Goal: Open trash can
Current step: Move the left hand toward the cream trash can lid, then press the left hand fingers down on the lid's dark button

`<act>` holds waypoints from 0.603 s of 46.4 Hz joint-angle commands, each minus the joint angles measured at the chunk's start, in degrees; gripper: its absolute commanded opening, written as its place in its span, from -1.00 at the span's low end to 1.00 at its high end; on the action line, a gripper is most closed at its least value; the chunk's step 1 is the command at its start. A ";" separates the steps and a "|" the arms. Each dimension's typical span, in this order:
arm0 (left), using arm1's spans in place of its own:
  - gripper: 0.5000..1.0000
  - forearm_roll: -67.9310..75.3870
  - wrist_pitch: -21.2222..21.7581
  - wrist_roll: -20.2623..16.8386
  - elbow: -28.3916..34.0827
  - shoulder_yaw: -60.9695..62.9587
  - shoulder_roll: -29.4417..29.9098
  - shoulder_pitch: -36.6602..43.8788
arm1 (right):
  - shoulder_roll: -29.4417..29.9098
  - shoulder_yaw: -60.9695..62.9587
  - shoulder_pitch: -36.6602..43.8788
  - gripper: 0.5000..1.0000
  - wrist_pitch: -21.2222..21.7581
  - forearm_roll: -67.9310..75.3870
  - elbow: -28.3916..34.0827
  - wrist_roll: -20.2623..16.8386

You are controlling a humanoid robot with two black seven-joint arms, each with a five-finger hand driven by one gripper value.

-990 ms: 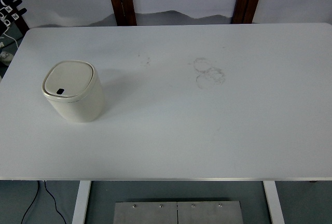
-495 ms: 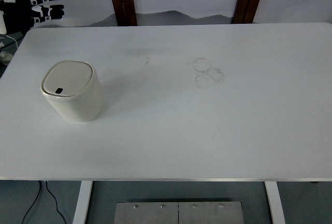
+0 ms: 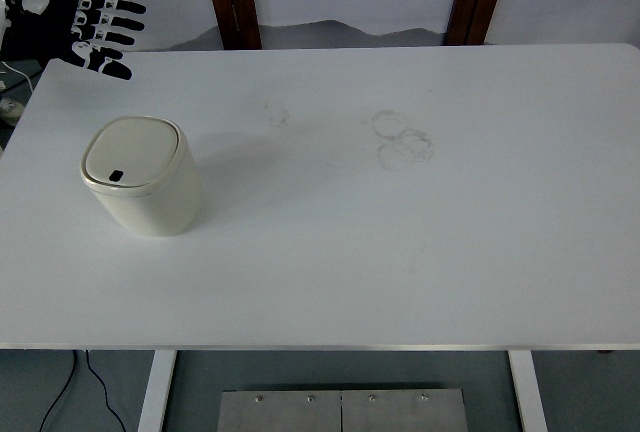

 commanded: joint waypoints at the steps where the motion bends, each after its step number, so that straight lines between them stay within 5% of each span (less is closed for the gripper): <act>1: 1.00 -0.03 0.04 0.08 -2.11 5.03 -0.10 -3.76 | 0.00 0.00 -0.01 0.98 0.00 -0.04 -0.03 0.01; 28: 1.00 0.23 -0.04 0.17 -9.59 16.91 -0.72 -10.27 | 0.00 0.00 0.08 0.98 0.00 0.04 -0.03 0.01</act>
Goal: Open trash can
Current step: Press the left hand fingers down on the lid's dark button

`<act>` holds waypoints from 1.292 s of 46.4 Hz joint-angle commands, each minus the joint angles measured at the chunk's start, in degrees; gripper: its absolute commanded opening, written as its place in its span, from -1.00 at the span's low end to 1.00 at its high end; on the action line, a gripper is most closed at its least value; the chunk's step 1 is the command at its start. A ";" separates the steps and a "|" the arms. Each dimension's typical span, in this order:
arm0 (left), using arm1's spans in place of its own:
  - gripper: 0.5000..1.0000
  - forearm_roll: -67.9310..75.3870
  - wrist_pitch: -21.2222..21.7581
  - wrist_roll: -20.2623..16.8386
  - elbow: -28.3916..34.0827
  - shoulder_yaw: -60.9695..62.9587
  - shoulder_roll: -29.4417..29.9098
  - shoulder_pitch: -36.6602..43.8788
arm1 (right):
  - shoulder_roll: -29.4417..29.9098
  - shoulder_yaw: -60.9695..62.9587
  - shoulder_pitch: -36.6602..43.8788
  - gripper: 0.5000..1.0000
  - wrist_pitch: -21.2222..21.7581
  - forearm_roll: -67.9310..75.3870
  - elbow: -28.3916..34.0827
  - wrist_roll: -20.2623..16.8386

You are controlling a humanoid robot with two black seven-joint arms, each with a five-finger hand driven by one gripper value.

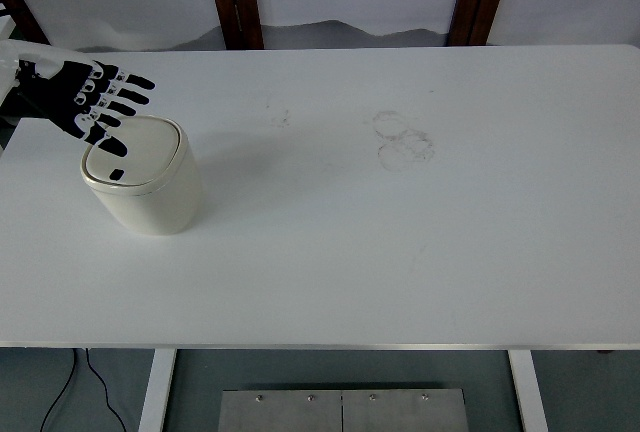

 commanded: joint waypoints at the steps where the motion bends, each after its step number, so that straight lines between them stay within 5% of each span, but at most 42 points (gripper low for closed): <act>1: 1.00 0.00 0.02 0.00 0.00 0.68 -0.03 0.49 | 0.00 0.00 0.00 0.98 0.00 0.04 -0.01 0.00; 60: 1.00 -0.08 0.81 -1.93 0.62 -2.30 0.58 9.81 | 0.00 0.00 -0.09 0.98 0.00 0.04 -0.01 0.00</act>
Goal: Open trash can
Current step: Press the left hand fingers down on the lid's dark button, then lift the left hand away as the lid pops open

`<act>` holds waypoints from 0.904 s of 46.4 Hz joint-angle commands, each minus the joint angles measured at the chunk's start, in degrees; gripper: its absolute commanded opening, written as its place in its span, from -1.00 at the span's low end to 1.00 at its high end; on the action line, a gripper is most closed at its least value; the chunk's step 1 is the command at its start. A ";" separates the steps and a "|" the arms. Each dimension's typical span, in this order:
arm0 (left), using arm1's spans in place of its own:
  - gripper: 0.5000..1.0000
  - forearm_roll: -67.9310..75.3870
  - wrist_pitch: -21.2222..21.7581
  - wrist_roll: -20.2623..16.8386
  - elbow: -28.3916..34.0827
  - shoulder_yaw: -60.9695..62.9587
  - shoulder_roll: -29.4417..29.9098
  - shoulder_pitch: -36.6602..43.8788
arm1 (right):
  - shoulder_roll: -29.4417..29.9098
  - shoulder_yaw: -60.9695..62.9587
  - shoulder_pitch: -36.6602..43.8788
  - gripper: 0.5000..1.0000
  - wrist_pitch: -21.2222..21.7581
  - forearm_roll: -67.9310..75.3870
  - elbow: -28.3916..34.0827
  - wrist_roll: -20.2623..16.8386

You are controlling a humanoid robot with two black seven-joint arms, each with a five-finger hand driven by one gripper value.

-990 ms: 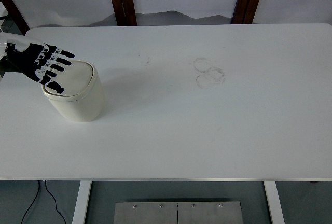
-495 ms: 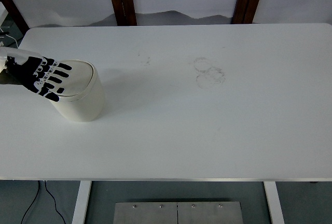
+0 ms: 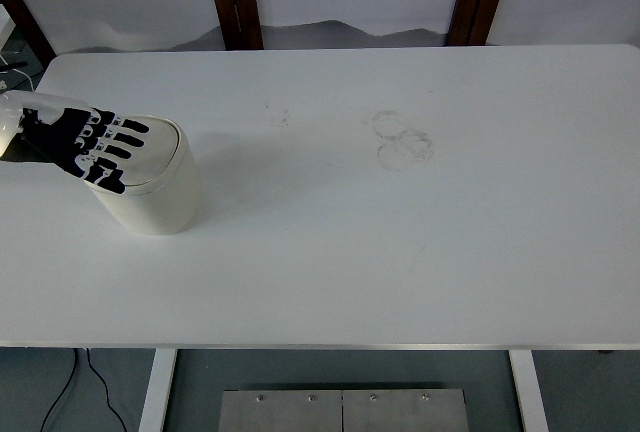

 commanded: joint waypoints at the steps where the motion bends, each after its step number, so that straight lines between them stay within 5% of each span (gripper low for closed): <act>1: 1.00 0.01 0.13 0.09 0.02 -1.44 0.00 1.53 | 0.00 0.00 0.00 0.98 0.00 0.00 -0.01 0.00; 42: 1.00 -0.17 -0.31 0.09 0.46 -5.12 0.53 1.62 | 0.00 0.00 0.00 0.98 0.00 0.00 -0.01 0.00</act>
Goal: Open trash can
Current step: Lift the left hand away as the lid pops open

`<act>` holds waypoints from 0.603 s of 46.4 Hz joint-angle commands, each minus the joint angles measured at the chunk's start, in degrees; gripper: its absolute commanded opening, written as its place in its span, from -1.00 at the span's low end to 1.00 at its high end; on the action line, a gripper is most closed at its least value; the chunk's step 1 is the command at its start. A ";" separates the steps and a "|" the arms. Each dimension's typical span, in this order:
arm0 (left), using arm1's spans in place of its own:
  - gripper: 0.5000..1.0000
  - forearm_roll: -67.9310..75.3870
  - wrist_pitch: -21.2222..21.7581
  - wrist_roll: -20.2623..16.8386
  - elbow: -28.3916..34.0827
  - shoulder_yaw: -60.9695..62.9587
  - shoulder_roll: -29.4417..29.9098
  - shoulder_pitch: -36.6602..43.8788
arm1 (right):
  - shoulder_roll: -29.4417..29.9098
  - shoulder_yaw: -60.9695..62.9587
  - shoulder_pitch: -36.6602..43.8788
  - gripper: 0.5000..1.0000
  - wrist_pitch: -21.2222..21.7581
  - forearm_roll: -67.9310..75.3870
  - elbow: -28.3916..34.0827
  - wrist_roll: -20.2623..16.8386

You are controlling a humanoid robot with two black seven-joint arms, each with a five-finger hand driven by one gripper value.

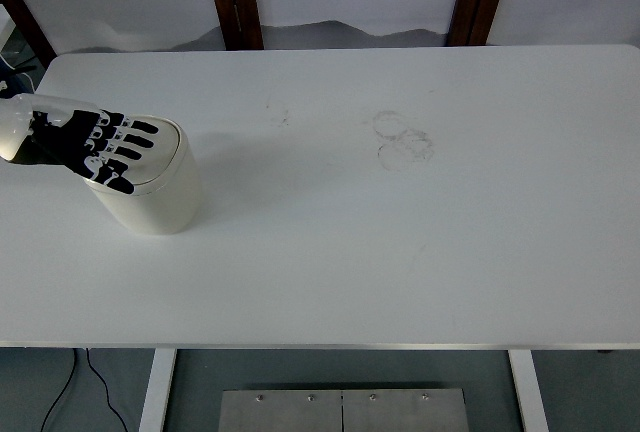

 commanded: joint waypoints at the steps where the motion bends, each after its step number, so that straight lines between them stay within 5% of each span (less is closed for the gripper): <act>1: 1.00 -0.35 -0.33 -0.05 0.48 -2.23 0.10 -0.37 | 0.00 0.00 0.00 0.98 0.00 0.00 0.00 0.00; 28: 1.00 -5.01 -3.93 0.03 5.83 -6.89 2.12 -10.65 | 0.00 0.00 0.00 0.98 0.00 0.00 0.00 0.00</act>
